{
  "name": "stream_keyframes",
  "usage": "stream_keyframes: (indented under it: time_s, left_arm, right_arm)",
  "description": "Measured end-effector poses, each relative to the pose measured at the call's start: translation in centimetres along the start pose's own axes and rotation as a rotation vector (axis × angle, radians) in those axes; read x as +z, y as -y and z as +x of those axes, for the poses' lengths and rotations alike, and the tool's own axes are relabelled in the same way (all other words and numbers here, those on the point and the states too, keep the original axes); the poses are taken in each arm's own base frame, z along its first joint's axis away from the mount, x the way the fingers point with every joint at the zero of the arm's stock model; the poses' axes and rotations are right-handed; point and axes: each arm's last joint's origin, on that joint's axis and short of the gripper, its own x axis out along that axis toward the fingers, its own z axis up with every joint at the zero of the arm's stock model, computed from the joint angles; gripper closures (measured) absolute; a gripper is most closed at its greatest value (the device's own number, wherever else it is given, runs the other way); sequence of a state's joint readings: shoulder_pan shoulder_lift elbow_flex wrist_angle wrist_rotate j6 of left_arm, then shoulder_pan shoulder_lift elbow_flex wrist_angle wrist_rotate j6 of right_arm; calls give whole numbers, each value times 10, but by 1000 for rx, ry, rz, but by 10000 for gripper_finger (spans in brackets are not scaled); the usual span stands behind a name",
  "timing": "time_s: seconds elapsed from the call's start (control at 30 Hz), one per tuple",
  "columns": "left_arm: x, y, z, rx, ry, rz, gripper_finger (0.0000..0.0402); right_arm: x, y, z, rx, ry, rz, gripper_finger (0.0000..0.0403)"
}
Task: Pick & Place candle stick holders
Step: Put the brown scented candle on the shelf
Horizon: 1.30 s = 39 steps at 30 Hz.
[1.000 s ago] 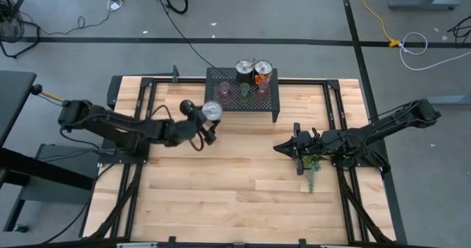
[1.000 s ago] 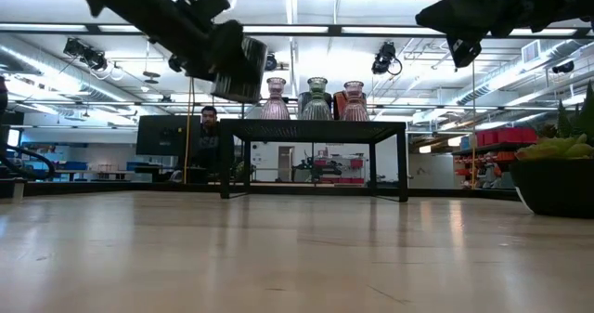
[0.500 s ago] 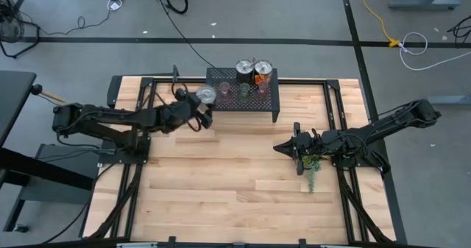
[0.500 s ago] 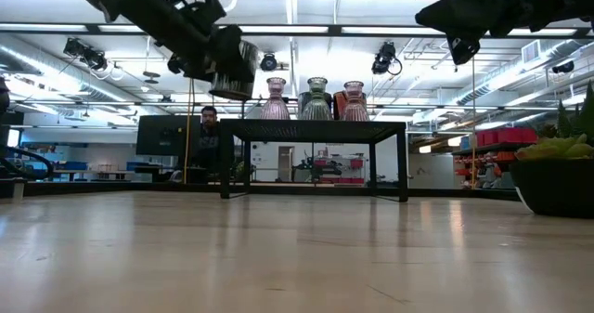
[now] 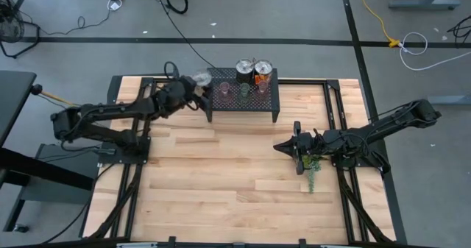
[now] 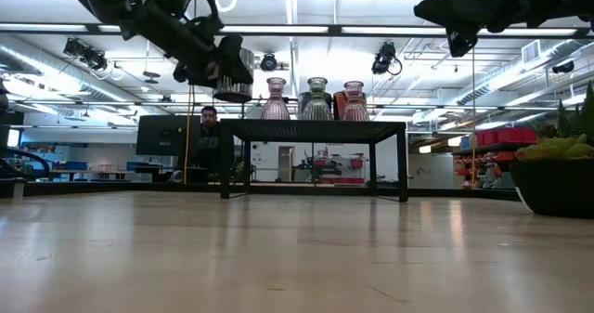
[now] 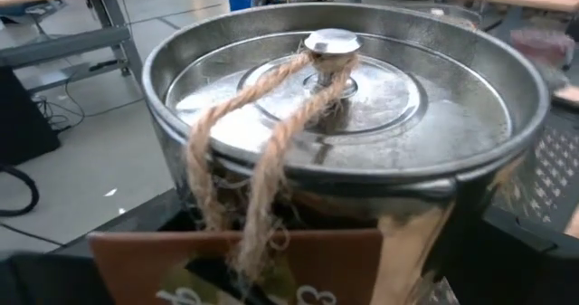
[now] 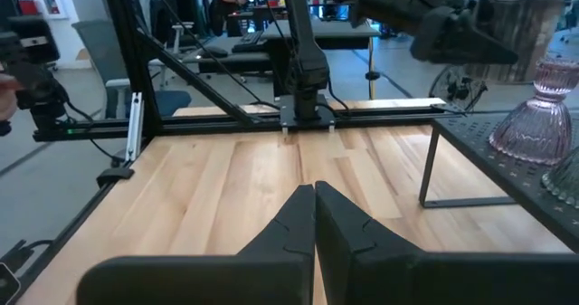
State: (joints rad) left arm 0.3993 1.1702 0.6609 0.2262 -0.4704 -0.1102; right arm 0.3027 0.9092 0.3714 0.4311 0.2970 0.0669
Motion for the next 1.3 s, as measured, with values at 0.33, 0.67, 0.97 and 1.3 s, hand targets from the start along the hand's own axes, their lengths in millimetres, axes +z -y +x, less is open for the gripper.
stream_keyframes:
  time_s: [0.33,0.67,0.97,1.3]
  left_arm:
    - [-2,-24,29,4,26,-26,37]
    - [-22,-41,64,-12,9,-44,37]
    - [-14,-52,68,-110,86,-43,37]
    - [-19,-51,78,-162,98,-4,37]
  right_arm:
    - [1,0,0,0,9,-30,395]
    - [1,-1,0,28,9,-30,395]
    - [1,-1,0,27,9,-46,395]
    - [1,-1,0,26,9,-54,395]
